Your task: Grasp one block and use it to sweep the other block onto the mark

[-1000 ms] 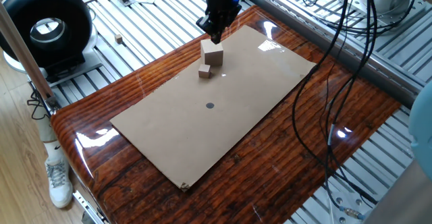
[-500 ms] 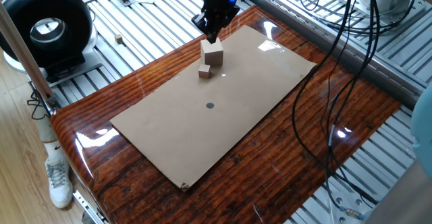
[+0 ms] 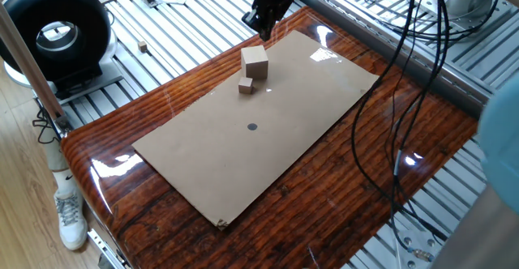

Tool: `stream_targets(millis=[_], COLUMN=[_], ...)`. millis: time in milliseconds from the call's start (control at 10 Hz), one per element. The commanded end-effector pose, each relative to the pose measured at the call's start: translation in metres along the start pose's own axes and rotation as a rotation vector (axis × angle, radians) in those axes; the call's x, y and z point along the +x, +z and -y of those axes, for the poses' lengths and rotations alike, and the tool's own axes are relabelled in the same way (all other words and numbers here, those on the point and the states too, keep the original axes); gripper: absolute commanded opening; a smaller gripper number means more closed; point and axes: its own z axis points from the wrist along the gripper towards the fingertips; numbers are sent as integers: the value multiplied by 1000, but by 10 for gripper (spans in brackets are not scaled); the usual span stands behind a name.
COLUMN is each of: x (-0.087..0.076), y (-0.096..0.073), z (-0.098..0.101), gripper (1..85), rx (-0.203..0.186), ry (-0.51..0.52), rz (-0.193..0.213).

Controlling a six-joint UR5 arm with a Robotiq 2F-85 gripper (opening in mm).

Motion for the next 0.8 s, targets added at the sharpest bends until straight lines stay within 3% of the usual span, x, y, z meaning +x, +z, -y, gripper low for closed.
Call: stream_targets(millis=[0,300,400,600,700], x=[-17,-24,-26,-18,-13], y=[3,7,7,7,8], z=[4,0,-3,0,3], gripper=[323,573,597,657,750], rx=[-59,-83,-102,-105,-99], ry=[-42,-81,-72,-127,-204], rz=[36,58,57,27,10])
